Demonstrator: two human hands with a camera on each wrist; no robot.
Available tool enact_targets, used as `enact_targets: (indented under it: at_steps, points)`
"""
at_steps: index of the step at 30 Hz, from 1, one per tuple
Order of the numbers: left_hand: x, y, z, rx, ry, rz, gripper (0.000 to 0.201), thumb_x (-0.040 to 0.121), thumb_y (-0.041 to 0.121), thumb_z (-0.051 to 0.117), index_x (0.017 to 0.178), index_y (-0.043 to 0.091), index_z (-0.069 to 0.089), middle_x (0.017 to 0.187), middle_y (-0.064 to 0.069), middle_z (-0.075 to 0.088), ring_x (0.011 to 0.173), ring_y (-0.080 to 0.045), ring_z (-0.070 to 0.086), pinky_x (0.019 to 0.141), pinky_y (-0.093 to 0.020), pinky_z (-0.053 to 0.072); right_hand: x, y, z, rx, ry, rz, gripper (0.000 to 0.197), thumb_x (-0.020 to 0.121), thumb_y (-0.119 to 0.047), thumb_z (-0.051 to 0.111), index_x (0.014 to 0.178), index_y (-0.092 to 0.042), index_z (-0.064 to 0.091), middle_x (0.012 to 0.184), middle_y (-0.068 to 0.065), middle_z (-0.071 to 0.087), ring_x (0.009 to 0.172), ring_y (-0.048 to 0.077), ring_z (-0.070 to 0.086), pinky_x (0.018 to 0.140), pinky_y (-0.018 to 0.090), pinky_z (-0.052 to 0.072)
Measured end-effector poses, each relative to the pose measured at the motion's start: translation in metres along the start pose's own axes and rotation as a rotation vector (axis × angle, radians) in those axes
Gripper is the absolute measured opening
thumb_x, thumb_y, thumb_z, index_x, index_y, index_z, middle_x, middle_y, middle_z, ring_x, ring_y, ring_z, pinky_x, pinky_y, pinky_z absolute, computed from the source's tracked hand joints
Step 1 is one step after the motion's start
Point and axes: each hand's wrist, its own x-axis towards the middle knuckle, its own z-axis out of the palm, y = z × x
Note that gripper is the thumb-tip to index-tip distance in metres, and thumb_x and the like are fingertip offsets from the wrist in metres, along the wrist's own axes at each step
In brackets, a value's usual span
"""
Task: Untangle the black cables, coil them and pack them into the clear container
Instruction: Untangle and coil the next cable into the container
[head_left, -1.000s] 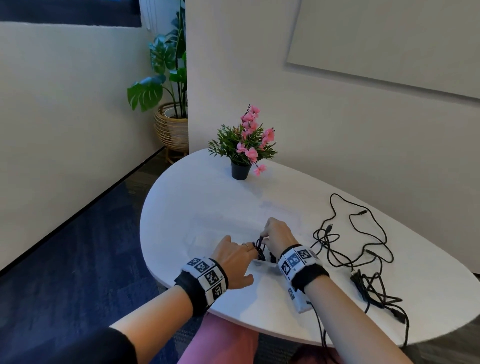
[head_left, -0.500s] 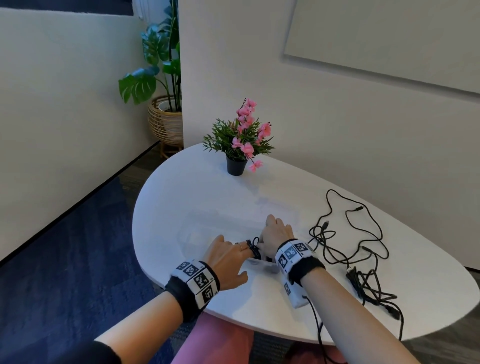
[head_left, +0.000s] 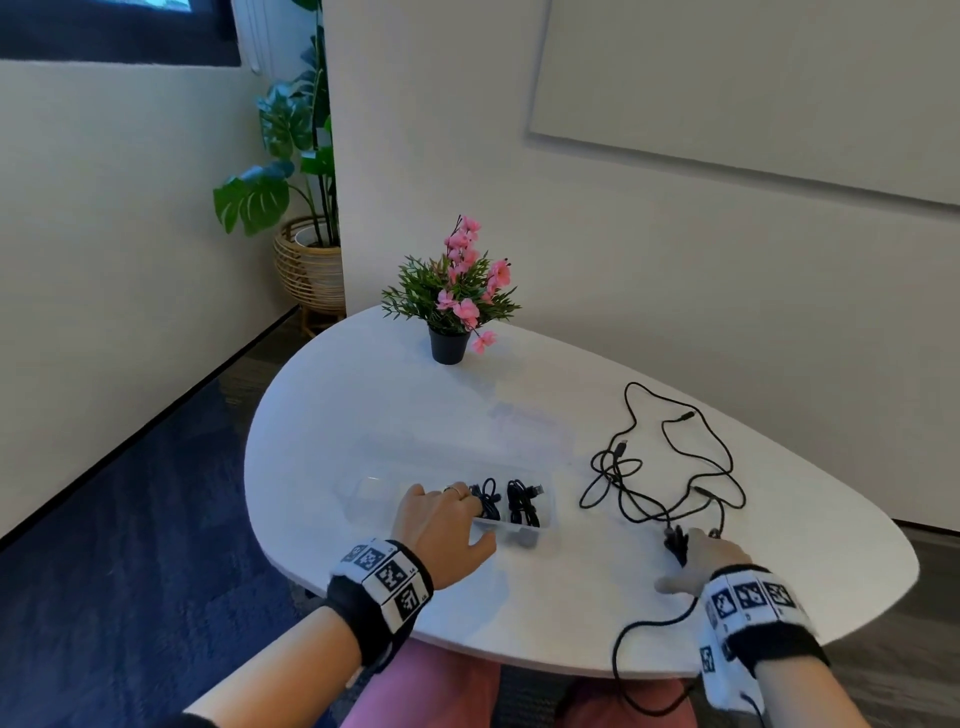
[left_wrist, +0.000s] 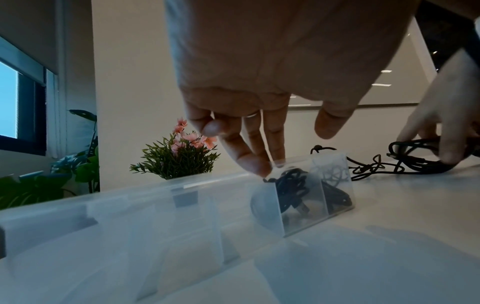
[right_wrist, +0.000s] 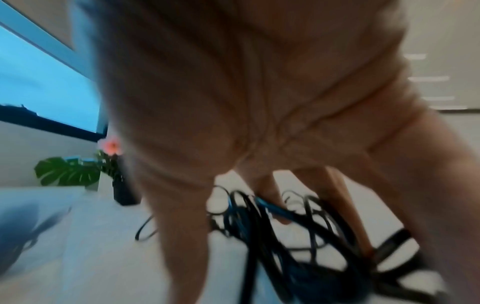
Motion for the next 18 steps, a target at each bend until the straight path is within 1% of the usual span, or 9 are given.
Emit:
enact_targets:
  at_steps: [2,4,6,7,10,12,14,16,18]
  points:
    - [0.0,0.006,-0.003,-0.015,0.032,0.0,0.045,0.089,0.049,0.036,0.114,0.021,0.061,0.123,0.008,0.057,0.094,-0.014,0.062,0.083,-0.031,0.035,0.005,-0.001,0.006,0.077,0.069,0.011,0.047,0.086,-0.038,0.059,0.121,-0.008,0.052,0.116,0.008,0.061,0.105,0.023,0.06,0.08,0.028,0.048]
    - [-0.001,0.014,-0.007,-0.03,0.082,0.013,0.037,0.091,0.042,0.038,0.112,0.022,0.062,0.123,0.009,0.057,0.095,-0.013,0.061,0.081,-0.03,0.034,0.011,-0.003,0.001,0.331,0.1,-0.003,0.032,0.087,-0.031,0.059,0.105,-0.004,0.061,0.103,0.013,0.066,0.093,0.028,0.065,0.074,0.03,0.052]
    - [-0.002,0.024,-0.012,-0.065,0.118,0.044,0.034,0.091,0.038,0.038,0.111,0.024,0.062,0.122,0.01,0.056,0.096,-0.012,0.06,0.08,-0.028,0.034,0.007,-0.007,-0.012,0.82,0.098,-0.077,0.023,0.087,-0.025,0.064,0.085,-0.002,0.06,0.089,0.017,0.066,0.073,0.03,0.066,0.062,0.033,0.058]
    - [-0.003,0.029,-0.014,-0.083,0.124,0.068,0.034,0.091,0.037,0.038,0.112,0.023,0.061,0.122,0.009,0.056,0.098,-0.013,0.059,0.081,-0.028,0.035,0.001,-0.01,-0.021,1.086,0.071,-0.112,0.022,0.088,-0.022,0.063,0.083,-0.002,0.058,0.091,0.019,0.065,0.07,0.031,0.065,0.058,0.035,0.059]
    - [-0.001,0.046,-0.018,-0.16,0.12,0.14,0.04,0.093,0.04,0.037,0.122,0.019,0.055,0.127,0.005,0.053,0.106,-0.017,0.056,0.087,-0.028,0.04,-0.023,-0.024,-0.041,1.665,-0.031,-0.258,0.018,0.094,-0.016,0.054,0.094,0.002,0.057,0.095,0.02,0.062,0.074,0.037,0.064,0.058,0.037,0.06]
    - [0.002,0.055,-0.021,-0.309,0.089,0.162,0.052,0.093,0.048,0.038,0.137,0.019,0.038,0.136,0.002,0.046,0.115,-0.019,0.054,0.094,-0.032,0.045,-0.041,-0.034,-0.052,1.787,-0.054,-0.4,0.019,0.096,-0.013,0.05,0.098,0.005,0.057,0.095,0.02,0.063,0.079,0.037,0.065,0.068,0.041,0.059]
    - [0.005,0.062,-0.026,-0.563,0.037,0.154,0.068,0.091,0.053,0.043,0.145,0.023,0.016,0.142,0.002,0.039,0.12,-0.015,0.052,0.096,-0.034,0.046,-0.053,-0.043,-0.057,1.792,-0.029,-0.514,0.019,0.096,-0.01,0.049,0.1,0.006,0.057,0.099,0.02,0.065,0.082,0.032,0.067,0.074,0.041,0.059]
    - [0.007,0.071,-0.036,-0.773,0.015,0.18,0.073,0.089,0.049,0.051,0.144,0.03,0.009,0.141,0.006,0.038,0.113,-0.01,0.056,0.089,-0.028,0.048,-0.059,-0.049,-0.059,1.777,0.023,-0.575,0.016,0.094,-0.008,0.052,0.102,0.005,0.058,0.1,0.019,0.067,0.082,0.03,0.069,0.074,0.035,0.06]
    - [0.013,0.08,-0.046,-0.943,0.031,0.236,0.066,0.09,0.038,0.055,0.142,0.032,0.016,0.135,0.008,0.045,0.098,-0.006,0.063,0.074,-0.021,0.051,-0.061,-0.052,-0.061,1.763,0.098,-0.584,0.009,0.09,-0.007,0.058,0.096,0.0,0.06,0.095,0.021,0.065,0.082,0.033,0.069,0.072,0.031,0.06]
